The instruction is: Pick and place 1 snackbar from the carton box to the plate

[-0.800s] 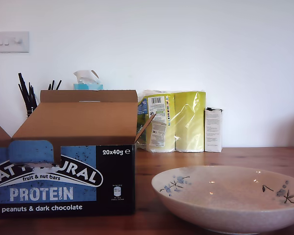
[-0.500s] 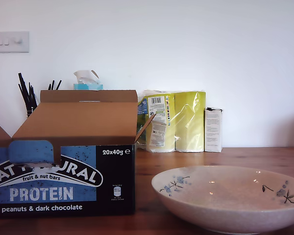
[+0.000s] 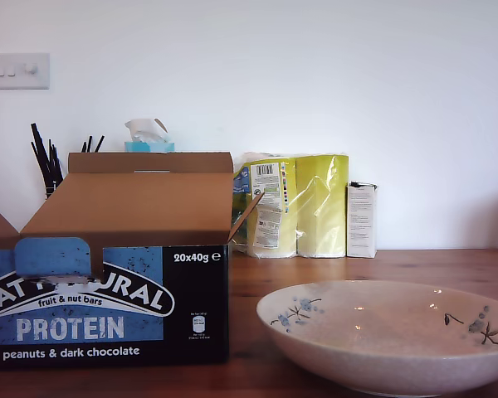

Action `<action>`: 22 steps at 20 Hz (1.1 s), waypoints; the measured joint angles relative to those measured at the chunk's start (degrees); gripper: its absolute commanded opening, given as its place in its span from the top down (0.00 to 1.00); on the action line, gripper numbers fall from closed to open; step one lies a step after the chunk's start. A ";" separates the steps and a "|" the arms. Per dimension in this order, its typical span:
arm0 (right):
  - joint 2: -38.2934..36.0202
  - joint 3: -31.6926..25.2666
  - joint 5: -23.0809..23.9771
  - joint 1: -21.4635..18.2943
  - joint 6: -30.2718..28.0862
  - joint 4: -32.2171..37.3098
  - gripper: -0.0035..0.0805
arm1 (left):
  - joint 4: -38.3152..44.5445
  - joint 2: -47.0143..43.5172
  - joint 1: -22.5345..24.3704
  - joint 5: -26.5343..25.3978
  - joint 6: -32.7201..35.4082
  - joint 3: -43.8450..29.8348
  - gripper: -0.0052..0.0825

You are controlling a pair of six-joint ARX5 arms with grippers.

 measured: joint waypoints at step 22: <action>31.61 53.77 -0.44 18.32 -11.61 -59.91 0.97 | -30.40 35.65 -5.49 8.81 9.35 35.21 0.97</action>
